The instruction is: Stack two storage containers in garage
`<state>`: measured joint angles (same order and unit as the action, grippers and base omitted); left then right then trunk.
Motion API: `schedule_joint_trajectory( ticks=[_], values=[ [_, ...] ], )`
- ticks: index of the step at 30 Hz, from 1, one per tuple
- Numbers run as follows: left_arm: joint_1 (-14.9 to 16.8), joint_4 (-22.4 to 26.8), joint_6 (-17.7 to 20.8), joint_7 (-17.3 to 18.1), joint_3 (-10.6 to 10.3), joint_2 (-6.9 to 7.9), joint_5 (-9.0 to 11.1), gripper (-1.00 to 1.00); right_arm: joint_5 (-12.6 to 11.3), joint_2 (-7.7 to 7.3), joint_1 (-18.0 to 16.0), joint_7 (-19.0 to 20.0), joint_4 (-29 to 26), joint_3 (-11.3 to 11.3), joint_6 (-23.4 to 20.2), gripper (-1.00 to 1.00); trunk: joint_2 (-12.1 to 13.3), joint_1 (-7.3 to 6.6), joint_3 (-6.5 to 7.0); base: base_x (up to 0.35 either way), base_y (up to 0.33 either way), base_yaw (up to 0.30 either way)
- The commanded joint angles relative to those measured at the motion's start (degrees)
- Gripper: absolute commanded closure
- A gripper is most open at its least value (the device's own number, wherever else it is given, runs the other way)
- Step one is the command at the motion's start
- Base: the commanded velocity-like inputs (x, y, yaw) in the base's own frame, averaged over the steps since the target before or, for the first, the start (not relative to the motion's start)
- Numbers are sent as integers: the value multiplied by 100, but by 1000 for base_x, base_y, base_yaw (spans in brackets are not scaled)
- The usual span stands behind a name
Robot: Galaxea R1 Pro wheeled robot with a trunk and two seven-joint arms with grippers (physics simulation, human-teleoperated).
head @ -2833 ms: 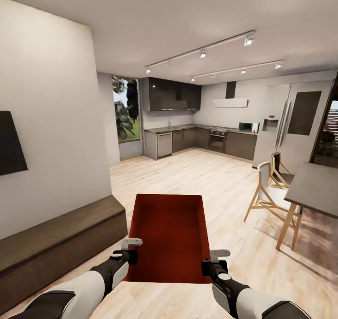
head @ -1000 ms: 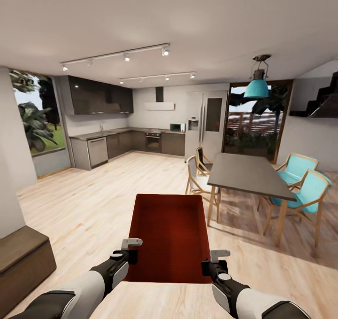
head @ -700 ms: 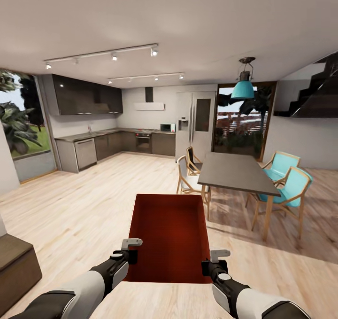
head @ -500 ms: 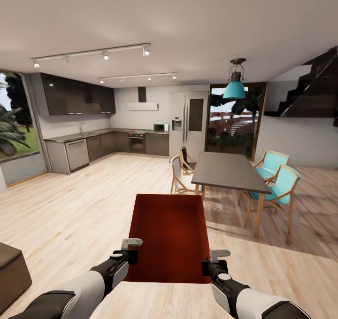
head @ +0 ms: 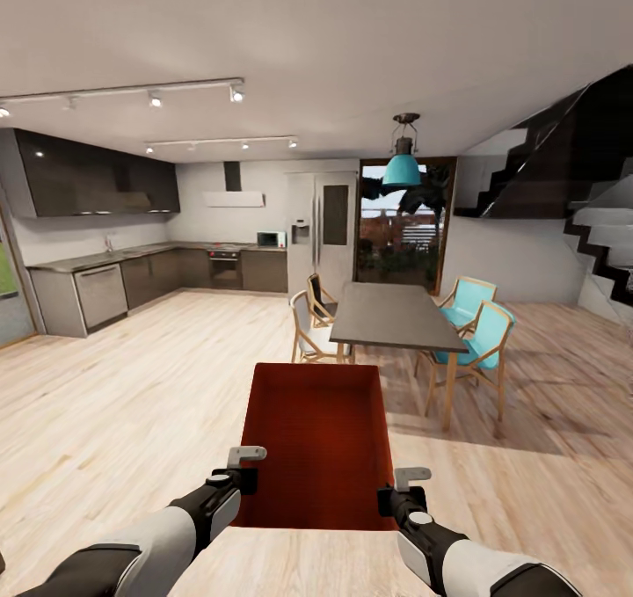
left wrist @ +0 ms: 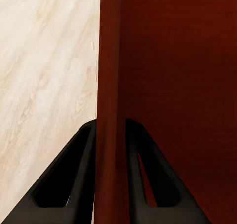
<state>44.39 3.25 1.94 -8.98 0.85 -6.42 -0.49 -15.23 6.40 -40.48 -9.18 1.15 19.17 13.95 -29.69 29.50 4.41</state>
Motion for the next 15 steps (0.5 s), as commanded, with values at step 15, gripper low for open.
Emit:
schedule_joint_trajectory(
  ticks=[15],
  values=[
    [-1,-9,25,-60,249,193,5,100,-68,2,-6,-23,-1,-36,564,100,-4,2,-2,0,0,-247]
  ],
)
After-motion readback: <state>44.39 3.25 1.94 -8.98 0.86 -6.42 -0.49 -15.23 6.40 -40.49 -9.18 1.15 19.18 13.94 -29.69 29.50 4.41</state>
